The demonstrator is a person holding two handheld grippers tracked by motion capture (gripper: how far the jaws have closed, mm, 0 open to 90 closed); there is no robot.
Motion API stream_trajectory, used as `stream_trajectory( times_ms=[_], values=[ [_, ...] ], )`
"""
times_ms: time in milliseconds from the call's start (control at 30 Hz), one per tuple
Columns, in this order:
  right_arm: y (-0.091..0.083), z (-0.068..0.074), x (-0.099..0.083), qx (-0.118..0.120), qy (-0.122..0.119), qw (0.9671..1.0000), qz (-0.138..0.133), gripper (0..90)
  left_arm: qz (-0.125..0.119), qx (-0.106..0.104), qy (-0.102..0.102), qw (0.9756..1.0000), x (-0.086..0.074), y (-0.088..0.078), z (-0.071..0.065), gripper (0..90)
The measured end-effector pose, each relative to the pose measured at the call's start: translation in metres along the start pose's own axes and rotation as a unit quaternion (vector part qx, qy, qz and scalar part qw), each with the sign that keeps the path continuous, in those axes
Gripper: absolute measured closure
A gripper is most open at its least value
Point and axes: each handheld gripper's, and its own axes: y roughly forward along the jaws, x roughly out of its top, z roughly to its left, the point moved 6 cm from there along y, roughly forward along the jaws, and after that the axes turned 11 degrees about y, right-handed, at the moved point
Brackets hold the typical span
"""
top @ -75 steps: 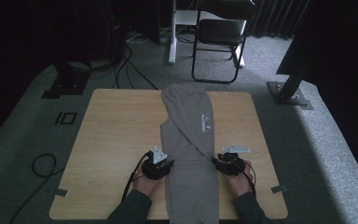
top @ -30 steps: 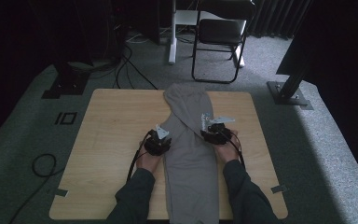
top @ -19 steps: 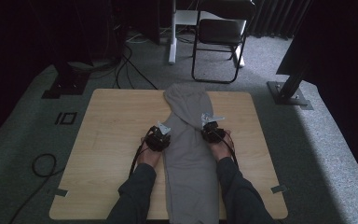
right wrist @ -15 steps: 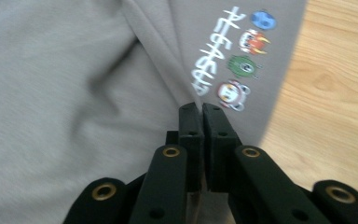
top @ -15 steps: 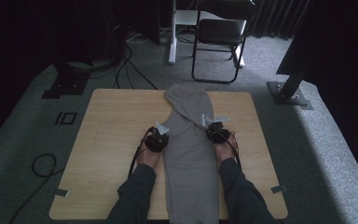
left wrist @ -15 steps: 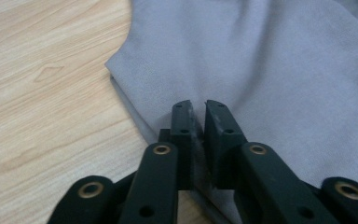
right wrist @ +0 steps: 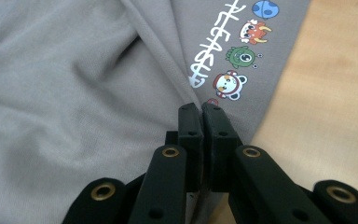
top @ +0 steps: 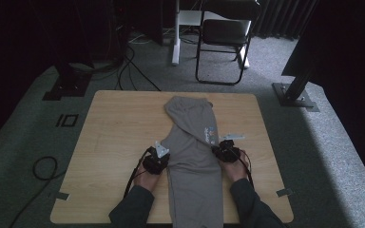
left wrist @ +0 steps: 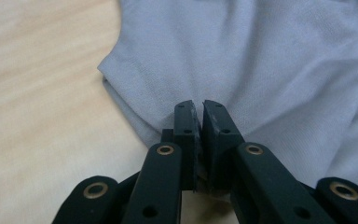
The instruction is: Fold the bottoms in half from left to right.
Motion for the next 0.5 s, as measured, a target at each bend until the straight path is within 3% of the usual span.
stream_trajectory(
  times_ms=[67,100,200,233,267,367,400,433,500],
  values=[
    [-0.004,0.002,-0.005,0.006,-0.003,1.0000,0.004,86.6,-0.004,-0.003,-0.004,1.0000,-0.003,-0.004,-0.004,85.0],
    [-0.013,0.006,-0.016,0.015,-0.002,0.9999,0.005,87.3,-0.005,-0.008,-0.008,0.9999,-0.009,-0.013,-0.013,85.0],
    [-0.020,0.009,-0.025,0.023,-0.006,0.9997,0.008,88.0,-0.004,-0.009,0.001,1.0000,-0.012,-0.017,-0.018,84.5],
    [-0.020,0.009,-0.025,0.023,-0.006,0.9997,0.008,88.5,-0.005,-0.009,0.014,0.9999,-0.014,-0.023,-0.026,84.5],
    [-0.028,0.013,-0.033,0.015,-0.021,0.9995,0.018,88.9,-0.006,-0.010,0.013,0.9999,-0.015,-0.024,-0.028,80.8],
    [-0.031,0.015,-0.032,0.007,-0.039,0.9991,0.017,85.0,-0.011,0.005,0.009,0.9999,-0.013,-0.025,-0.025,77.3],
    [-0.031,0.017,-0.029,0.010,-0.052,0.9986,0.009,80.3,-0.015,0.011,0.003,0.9998,-0.011,-0.026,-0.021,77.1],
    [-0.031,0.023,-0.019,0.012,-0.066,0.9977,-0.006,74.6,-0.028,0.022,-0.018,0.9992,-0.004,-0.025,-0.009,76.6],
    [-0.030,0.028,-0.012,0.016,-0.071,0.9973,-0.011,73.2,-0.031,0.025,-0.023,0.9989,0.000,-0.023,-0.003,76.1]
  ],
)
